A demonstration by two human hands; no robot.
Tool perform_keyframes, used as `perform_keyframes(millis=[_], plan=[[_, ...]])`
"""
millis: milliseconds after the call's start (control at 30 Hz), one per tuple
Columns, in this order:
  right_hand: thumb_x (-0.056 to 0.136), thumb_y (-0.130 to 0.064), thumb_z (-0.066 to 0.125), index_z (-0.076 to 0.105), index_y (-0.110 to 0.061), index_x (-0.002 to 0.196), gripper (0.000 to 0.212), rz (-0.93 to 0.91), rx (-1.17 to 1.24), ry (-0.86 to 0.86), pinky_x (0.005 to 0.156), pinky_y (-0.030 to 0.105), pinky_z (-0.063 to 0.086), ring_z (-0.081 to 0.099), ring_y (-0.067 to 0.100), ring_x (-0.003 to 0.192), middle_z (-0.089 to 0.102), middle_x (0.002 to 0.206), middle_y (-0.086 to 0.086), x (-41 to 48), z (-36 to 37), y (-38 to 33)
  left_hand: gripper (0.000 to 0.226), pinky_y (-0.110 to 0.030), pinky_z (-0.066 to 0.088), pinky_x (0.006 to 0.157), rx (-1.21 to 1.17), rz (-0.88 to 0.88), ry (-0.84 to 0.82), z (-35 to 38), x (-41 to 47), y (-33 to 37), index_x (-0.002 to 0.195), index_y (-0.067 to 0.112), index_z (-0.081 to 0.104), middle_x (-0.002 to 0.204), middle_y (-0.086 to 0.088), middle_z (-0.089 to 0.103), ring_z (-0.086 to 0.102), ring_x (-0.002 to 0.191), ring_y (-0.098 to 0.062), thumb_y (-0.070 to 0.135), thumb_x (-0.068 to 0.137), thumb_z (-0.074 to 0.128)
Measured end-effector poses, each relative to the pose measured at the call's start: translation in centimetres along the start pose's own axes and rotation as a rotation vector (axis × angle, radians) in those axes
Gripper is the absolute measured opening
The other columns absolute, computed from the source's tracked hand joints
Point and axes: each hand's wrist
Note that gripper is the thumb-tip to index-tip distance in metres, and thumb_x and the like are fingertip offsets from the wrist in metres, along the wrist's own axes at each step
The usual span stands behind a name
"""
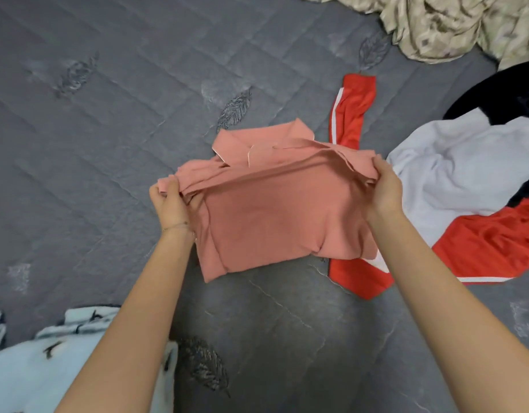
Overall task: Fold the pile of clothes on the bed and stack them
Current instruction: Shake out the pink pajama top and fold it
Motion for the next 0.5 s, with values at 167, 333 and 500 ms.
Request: perform_keyframes(millis=[167,333,500], plan=[[0.096,-0.018,0.052,0.058,-0.02,0.081,0.017,-0.028,-0.032,-0.034,0.081,0.028,0.051,0.061,0.011,0.077,0.064,0.072,-0.007,4.0,3.0,-0.5,0.014,-0.036,0.059,0.073,-0.059,-0.006,-0.033,3.3,3.6,0.2,0.089,0.014,0.039,0.089,-0.009,0.058,0.067,0.072,-0.014,0.007,0.1,0.044],[0.083,-0.041,0.057,0.066,-0.03,0.091,0.016,-0.143,-0.458,-0.236,0.099,0.034,0.042,0.057,0.01,0.094,0.066,0.099,-0.007,8.2,4.6,0.4,0.023,-0.034,0.05,0.095,0.104,-0.004,-0.129,4.7,6.7,-1.5,0.121,0.018,0.034,0.112,-0.003,0.058,0.061,0.103,-0.014,0.02,0.101,0.045],[0.083,-0.022,0.064,0.055,-0.023,0.127,0.044,-0.368,-0.911,-0.235,0.102,0.034,0.042,0.054,0.016,0.115,0.058,0.125,-0.002,8.9,3.3,2.0,0.053,-0.03,0.024,0.114,1.006,0.524,-0.392,1.9,6.7,-4.4,0.142,0.009,0.037,0.142,-0.005,0.043,0.039,0.133,-0.021,0.018,0.092,0.052]])
Point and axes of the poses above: each hand's wrist, its own x-axis towards the middle knuckle, its own z-axis out of the palm, y = z × x
